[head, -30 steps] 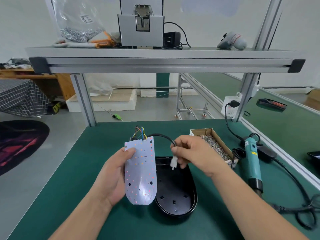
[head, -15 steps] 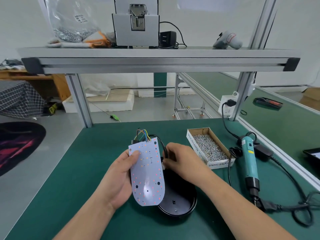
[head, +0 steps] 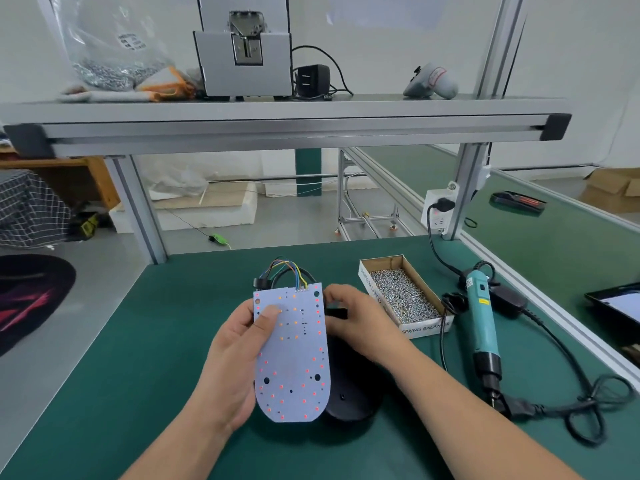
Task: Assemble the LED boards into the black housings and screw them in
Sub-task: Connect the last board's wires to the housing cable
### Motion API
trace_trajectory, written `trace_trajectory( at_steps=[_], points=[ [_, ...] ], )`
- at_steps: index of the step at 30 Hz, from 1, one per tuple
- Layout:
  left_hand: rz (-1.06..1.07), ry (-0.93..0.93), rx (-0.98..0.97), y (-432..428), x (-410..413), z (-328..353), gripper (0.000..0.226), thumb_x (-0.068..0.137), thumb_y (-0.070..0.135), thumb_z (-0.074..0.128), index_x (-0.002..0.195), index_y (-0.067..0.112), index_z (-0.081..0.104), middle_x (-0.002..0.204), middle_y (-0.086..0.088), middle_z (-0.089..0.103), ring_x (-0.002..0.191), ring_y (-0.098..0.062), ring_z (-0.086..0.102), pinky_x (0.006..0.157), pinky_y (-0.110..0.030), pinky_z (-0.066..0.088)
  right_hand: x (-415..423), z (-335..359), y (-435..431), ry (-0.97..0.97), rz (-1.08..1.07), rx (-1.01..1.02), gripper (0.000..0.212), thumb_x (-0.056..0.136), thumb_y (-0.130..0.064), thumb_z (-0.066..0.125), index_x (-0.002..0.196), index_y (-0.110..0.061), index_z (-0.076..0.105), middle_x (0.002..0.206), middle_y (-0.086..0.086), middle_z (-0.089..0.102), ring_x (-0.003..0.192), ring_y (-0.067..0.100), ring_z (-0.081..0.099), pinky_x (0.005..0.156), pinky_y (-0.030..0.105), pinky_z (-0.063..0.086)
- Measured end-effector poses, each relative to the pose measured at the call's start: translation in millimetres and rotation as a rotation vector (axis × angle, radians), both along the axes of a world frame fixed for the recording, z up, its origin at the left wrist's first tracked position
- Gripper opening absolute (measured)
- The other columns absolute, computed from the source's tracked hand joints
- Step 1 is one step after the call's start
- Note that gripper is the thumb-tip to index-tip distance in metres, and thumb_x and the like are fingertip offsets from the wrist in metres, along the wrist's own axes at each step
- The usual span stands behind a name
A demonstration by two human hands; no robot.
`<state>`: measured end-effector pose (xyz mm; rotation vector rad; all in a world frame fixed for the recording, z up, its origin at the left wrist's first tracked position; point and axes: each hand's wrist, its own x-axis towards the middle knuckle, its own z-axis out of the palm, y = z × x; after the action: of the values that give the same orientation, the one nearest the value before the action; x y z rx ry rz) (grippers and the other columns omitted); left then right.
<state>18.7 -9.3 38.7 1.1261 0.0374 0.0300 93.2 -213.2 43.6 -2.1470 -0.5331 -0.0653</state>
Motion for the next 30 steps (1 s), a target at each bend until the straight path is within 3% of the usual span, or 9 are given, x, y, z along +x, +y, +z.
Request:
trace_trajectory(
  at_steps=[3, 9, 12, 14, 17, 23, 25, 27, 30],
  points=[
    [-0.025, 0.045, 0.016, 2, -1, 2, 0.031, 0.093, 0.032, 0.068, 0.119, 0.017, 0.075, 0.12, -0.019, 0.076, 0.094, -0.031, 0.075, 0.074, -0.042, 0.063, -2, -4, 6, 0.073, 0.048, 0.026, 0.015, 0.089, -0.018, 0.076, 0.101, -0.012, 0.069, 0.104, 0.001, 0.075, 0.107, 0.021, 0.068, 0.1, 0.042, 0.052],
    [-0.067, 0.081, -0.067, 0, -3, -1, 0.031, 0.097, 0.028, 0.065, 0.123, 0.012, 0.073, 0.125, -0.02, 0.075, 0.1, -0.03, 0.074, 0.078, -0.043, 0.064, 4, 5, 2, -0.018, -0.088, 0.09, 0.015, 0.081, -0.017, 0.081, 0.082, -0.021, 0.067, 0.091, -0.006, 0.068, 0.089, 0.01, 0.064, 0.083, 0.031, 0.051],
    [-0.113, 0.075, -0.077, -8, -7, -4, 0.033, 0.097, 0.026, 0.065, 0.126, 0.012, 0.072, 0.129, -0.02, 0.073, 0.106, -0.032, 0.072, 0.094, -0.049, 0.061, 7, 7, 4, -0.098, -0.134, 0.089, 0.02, 0.081, -0.021, 0.079, 0.076, -0.024, 0.06, 0.09, -0.013, 0.063, 0.088, 0.005, 0.059, 0.075, 0.021, 0.046],
    [-0.089, 0.06, -0.051, -14, -9, -7, 0.03, 0.096, 0.024, 0.067, 0.123, 0.012, 0.073, 0.129, -0.022, 0.073, 0.107, -0.032, 0.072, 0.099, -0.053, 0.057, 10, 6, 5, -0.097, -0.129, 0.009, 0.02, 0.08, -0.024, 0.075, 0.075, -0.018, 0.055, 0.088, -0.007, 0.062, 0.083, 0.012, 0.056, 0.074, 0.032, 0.048],
    [-0.043, 0.057, -0.032, -19, -11, -9, 0.022, 0.094, 0.02, 0.07, 0.114, 0.012, 0.077, 0.122, -0.023, 0.075, 0.101, -0.033, 0.075, 0.088, -0.048, 0.063, 12, 2, 2, -0.13, -0.142, -0.098, 0.02, 0.078, -0.027, 0.06, 0.074, -0.014, 0.045, 0.076, 0.002, 0.054, 0.073, 0.021, 0.045, 0.067, 0.049, 0.048],
    [-0.018, -0.016, 0.026, -24, -12, -7, 0.025, 0.093, 0.022, 0.08, 0.115, 0.012, 0.077, 0.122, -0.021, 0.076, 0.104, -0.034, 0.075, 0.091, -0.045, 0.063, 7, 18, 4, -0.353, -0.085, -0.229, 0.029, 0.073, -0.023, 0.052, 0.066, -0.017, 0.025, 0.061, 0.0, 0.034, 0.067, 0.022, 0.027, 0.058, 0.048, 0.035],
    [-0.006, -0.031, 0.047, -25, -13, -7, 0.027, 0.09, 0.024, 0.08, 0.115, 0.013, 0.078, 0.121, -0.02, 0.076, 0.104, -0.034, 0.075, 0.091, -0.044, 0.063, 6, 15, 4, -0.323, -0.069, -0.212, 0.027, 0.078, -0.02, 0.053, 0.064, -0.024, 0.03, 0.064, 0.002, 0.041, 0.069, 0.024, 0.034, 0.062, 0.047, 0.04],
    [0.013, -0.039, 0.073, -26, -12, -7, 0.022, 0.092, 0.022, 0.08, 0.113, 0.014, 0.079, 0.12, -0.019, 0.077, 0.104, -0.034, 0.074, 0.093, -0.047, 0.061, 3, 8, 1, -0.199, -0.082, -0.068, 0.025, 0.094, -0.015, 0.052, 0.076, -0.032, 0.05, 0.082, -0.004, 0.055, 0.078, 0.019, 0.047, 0.074, 0.04, 0.049],
    [0.035, -0.017, 0.093, -26, -9, -8, 0.018, 0.094, 0.02, 0.071, 0.11, 0.015, 0.079, 0.118, -0.019, 0.077, 0.104, -0.036, 0.074, 0.096, -0.052, 0.059, 7, 1, 1, -0.089, -0.084, -0.046, 0.021, 0.092, -0.013, 0.06, 0.075, -0.019, 0.049, 0.083, -0.001, 0.054, 0.076, 0.021, 0.045, 0.071, 0.042, 0.046]
  ],
)
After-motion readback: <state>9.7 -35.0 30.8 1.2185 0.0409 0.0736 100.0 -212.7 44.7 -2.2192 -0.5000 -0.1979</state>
